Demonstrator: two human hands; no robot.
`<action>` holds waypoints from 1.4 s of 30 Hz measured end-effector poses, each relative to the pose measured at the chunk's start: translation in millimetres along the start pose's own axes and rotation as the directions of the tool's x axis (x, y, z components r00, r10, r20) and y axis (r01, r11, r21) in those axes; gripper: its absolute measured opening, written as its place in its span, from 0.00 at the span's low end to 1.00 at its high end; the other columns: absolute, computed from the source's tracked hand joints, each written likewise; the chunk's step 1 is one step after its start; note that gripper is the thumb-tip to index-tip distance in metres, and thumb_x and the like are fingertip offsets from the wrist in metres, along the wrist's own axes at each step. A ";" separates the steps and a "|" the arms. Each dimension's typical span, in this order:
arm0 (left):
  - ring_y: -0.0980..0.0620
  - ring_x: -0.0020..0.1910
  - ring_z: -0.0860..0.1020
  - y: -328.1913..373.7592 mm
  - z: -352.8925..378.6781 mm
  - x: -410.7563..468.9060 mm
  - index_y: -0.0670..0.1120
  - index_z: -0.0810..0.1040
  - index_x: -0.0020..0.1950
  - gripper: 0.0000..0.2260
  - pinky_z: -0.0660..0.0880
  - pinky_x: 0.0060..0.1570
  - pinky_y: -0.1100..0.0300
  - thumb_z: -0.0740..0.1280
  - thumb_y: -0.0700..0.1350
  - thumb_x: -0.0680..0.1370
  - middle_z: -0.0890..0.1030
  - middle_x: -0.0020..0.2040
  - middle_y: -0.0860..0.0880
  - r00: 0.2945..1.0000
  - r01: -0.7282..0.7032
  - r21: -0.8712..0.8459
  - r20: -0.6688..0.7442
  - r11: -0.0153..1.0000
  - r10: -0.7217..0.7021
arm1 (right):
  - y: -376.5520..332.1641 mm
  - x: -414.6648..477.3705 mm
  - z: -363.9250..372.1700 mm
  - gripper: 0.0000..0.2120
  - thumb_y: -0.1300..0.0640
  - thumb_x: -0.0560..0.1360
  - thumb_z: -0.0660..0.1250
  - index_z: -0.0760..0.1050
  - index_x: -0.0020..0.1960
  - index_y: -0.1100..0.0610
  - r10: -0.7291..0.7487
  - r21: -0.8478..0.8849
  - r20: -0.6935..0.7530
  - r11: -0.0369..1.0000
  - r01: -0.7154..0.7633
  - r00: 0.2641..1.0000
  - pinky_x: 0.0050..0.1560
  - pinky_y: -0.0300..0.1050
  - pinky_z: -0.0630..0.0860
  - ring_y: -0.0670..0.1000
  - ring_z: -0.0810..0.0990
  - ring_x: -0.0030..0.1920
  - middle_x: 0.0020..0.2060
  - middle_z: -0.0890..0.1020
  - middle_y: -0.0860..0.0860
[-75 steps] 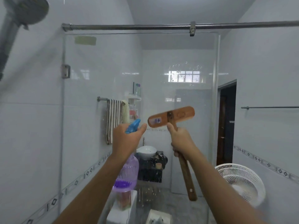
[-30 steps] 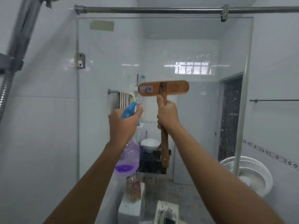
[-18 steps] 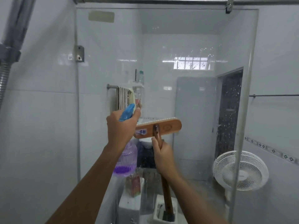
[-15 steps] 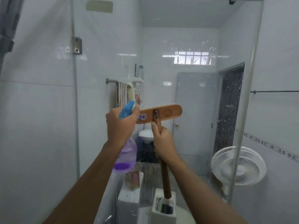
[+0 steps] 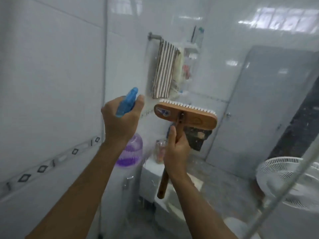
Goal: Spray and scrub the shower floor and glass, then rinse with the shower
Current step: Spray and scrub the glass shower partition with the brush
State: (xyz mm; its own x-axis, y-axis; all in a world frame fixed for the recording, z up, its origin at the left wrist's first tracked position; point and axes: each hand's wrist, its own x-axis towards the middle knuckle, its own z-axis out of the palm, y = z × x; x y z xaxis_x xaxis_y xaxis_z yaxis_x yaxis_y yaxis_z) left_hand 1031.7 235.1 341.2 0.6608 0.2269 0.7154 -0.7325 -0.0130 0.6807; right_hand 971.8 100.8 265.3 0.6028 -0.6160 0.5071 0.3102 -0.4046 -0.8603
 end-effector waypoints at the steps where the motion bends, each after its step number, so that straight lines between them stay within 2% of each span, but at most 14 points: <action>1: 0.38 0.26 0.77 -8.4 -5.2 -15.9 0.38 0.79 0.37 0.19 0.76 0.25 0.44 0.72 0.54 0.78 0.78 0.29 0.39 0.999 0.013 0.033 -0.033 0.999 -0.012 | 21.0 -14.3 1.0 0.17 0.39 0.82 0.56 0.76 0.50 0.51 0.026 -0.003 0.025 1.000 -0.026 0.999 0.44 0.46 0.81 0.50 0.81 0.38 0.37 0.80 0.52; 3: 0.39 0.25 0.76 -21.7 -14.6 -42.4 0.39 0.77 0.34 0.20 0.74 0.24 0.46 0.71 0.53 0.78 0.77 0.28 0.39 0.998 0.027 0.099 -0.059 0.995 -0.021 | 42.6 -34.7 0.7 0.14 0.41 0.83 0.56 0.74 0.49 0.49 0.062 0.007 0.072 0.998 -0.062 0.995 0.47 0.35 0.79 0.42 0.81 0.40 0.38 0.78 0.48; 5: 0.41 0.26 0.75 -35.3 -25.6 -82.4 0.42 0.75 0.34 0.18 0.72 0.25 0.49 0.71 0.52 0.78 0.75 0.28 0.41 0.993 0.093 0.156 -0.083 0.983 -0.081 | 70.2 -59.8 -3.6 0.11 0.48 0.84 0.57 0.72 0.45 0.47 0.106 0.016 0.159 0.994 -0.110 0.982 0.40 0.24 0.73 0.35 0.78 0.36 0.35 0.76 0.43; 11: 0.56 0.28 0.69 -75.7 -93.9 -221.7 0.45 0.72 0.36 0.14 0.67 0.30 0.62 0.71 0.44 0.79 0.70 0.29 0.52 0.950 0.300 0.365 -0.195 0.882 -0.242 | 159.6 -173.3 -3.8 0.16 0.47 0.84 0.57 0.72 0.42 0.53 0.329 -0.109 0.382 0.944 -0.311 0.864 0.31 0.36 0.74 0.44 0.77 0.30 0.31 0.76 0.50; 14: 0.49 0.29 0.71 -100.9 -139.7 -295.0 0.40 0.74 0.39 0.11 0.70 0.30 0.55 0.71 0.41 0.79 0.73 0.31 0.45 0.910 0.410 0.447 -0.259 0.795 -0.324 | 200.4 -245.1 -1.6 0.15 0.44 0.83 0.59 0.71 0.41 0.50 0.435 -0.216 0.550 0.899 -0.381 0.713 0.31 0.47 0.75 0.49 0.77 0.31 0.31 0.76 0.50; 20: 0.48 0.36 0.77 -162.3 -248.1 -476.6 0.40 0.75 0.47 0.03 0.77 0.38 0.49 0.68 0.38 0.79 0.78 0.38 0.44 0.785 0.620 0.524 -0.419 0.584 -0.457 | 305.6 -404.2 -2.9 0.09 0.51 0.81 0.63 0.70 0.44 0.53 0.548 -0.452 0.741 0.835 -0.315 0.389 0.28 0.48 0.75 0.45 0.74 0.27 0.30 0.74 0.48; 22: 0.51 0.36 0.77 -184.9 -279.0 -545.5 0.41 0.75 0.48 0.03 0.76 0.38 0.54 0.69 0.37 0.79 0.78 0.39 0.46 0.749 0.662 0.538 -0.441 0.522 -0.495 | 351.4 -460.8 -3.9 0.06 0.53 0.80 0.63 0.70 0.46 0.53 0.587 -0.521 0.764 0.806 -0.281 0.269 0.25 0.45 0.75 0.45 0.74 0.26 0.31 0.74 0.49; 26: 0.46 0.40 0.78 -242.4 -330.7 -688.5 0.44 0.73 0.51 0.06 0.78 0.42 0.49 0.69 0.37 0.79 0.78 0.42 0.43 0.666 0.734 0.549 -0.468 0.400 -0.580 | 449.7 -567.8 -7.3 0.03 0.55 0.80 0.62 0.70 0.49 0.54 0.660 -0.633 0.746 0.745 -0.211 0.088 0.23 0.43 0.73 0.50 0.75 0.27 0.34 0.76 0.52; 29: 0.45 0.43 0.78 -290.9 -363.1 -792.5 0.42 0.73 0.53 0.05 0.77 0.45 0.48 0.68 0.37 0.80 0.78 0.45 0.41 0.602 0.775 0.542 -0.478 0.325 -0.640 | 531.3 -649.0 -12.8 0.04 0.54 0.80 0.62 0.70 0.48 0.54 0.698 -0.692 0.716 0.707 -0.146 -0.010 0.27 0.50 0.79 0.52 0.78 0.30 0.37 0.78 0.54; 31: 0.44 0.41 0.78 -323.7 -380.3 -850.5 0.40 0.73 0.54 0.06 0.77 0.44 0.50 0.69 0.38 0.80 0.78 0.45 0.40 0.558 0.796 0.536 -0.472 0.281 -0.682 | 582.1 -693.0 -16.0 0.05 0.54 0.80 0.61 0.71 0.49 0.55 0.718 -0.718 0.694 0.688 -0.106 -0.051 0.33 0.56 0.82 0.54 0.79 0.33 0.38 0.79 0.54; 34: 0.45 0.40 0.79 -373.1 -395.9 -927.0 0.42 0.72 0.53 0.07 0.77 0.41 0.57 0.69 0.39 0.80 0.78 0.43 0.39 0.522 0.816 0.521 -0.476 0.251 -0.708 | 656.4 -750.3 -23.1 0.08 0.54 0.80 0.61 0.73 0.51 0.58 0.741 -0.743 0.669 0.668 -0.036 -0.058 0.36 0.51 0.80 0.53 0.80 0.37 0.41 0.79 0.55; 37: 0.60 0.36 0.78 -413.3 -403.7 -983.4 0.41 0.71 0.52 0.06 0.74 0.35 0.70 0.68 0.37 0.81 0.75 0.38 0.49 0.492 0.837 0.493 -0.487 0.238 -0.721 | 718.2 -796.1 -30.7 0.09 0.54 0.79 0.62 0.74 0.51 0.60 0.753 -0.754 0.656 0.657 0.008 -0.054 0.39 0.48 0.76 0.54 0.79 0.40 0.41 0.79 0.54; 39: 0.63 0.37 0.78 -438.5 -409.3 -1014.7 0.40 0.71 0.54 0.07 0.77 0.38 0.67 0.69 0.39 0.80 0.75 0.39 0.51 0.475 0.848 0.478 -0.493 0.229 -0.729 | 751.3 -817.8 -34.8 0.08 0.54 0.80 0.62 0.74 0.51 0.60 0.754 -0.755 0.655 0.656 0.004 -0.048 0.38 0.46 0.74 0.53 0.79 0.39 0.40 0.78 0.53; 42: 0.54 0.45 0.80 -471.0 -412.9 -1054.4 0.40 0.72 0.61 0.14 0.80 0.46 0.56 0.70 0.44 0.80 0.77 0.49 0.48 0.454 0.865 0.453 -0.524 0.216 -0.721 | 787.6 -840.7 -38.0 0.08 0.54 0.80 0.62 0.74 0.52 0.59 0.744 -0.746 0.665 0.666 -0.016 -0.055 0.35 0.42 0.72 0.51 0.78 0.39 0.39 0.77 0.51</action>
State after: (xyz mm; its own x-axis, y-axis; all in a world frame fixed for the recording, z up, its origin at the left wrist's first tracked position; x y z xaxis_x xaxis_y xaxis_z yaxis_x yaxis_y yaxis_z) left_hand 612.3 404.0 -798.8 0.7423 0.6225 -0.2482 0.4876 -0.2477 0.8372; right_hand 681.4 274.3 -836.5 0.6872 0.1821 -0.7033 -0.3517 -0.7637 -0.5413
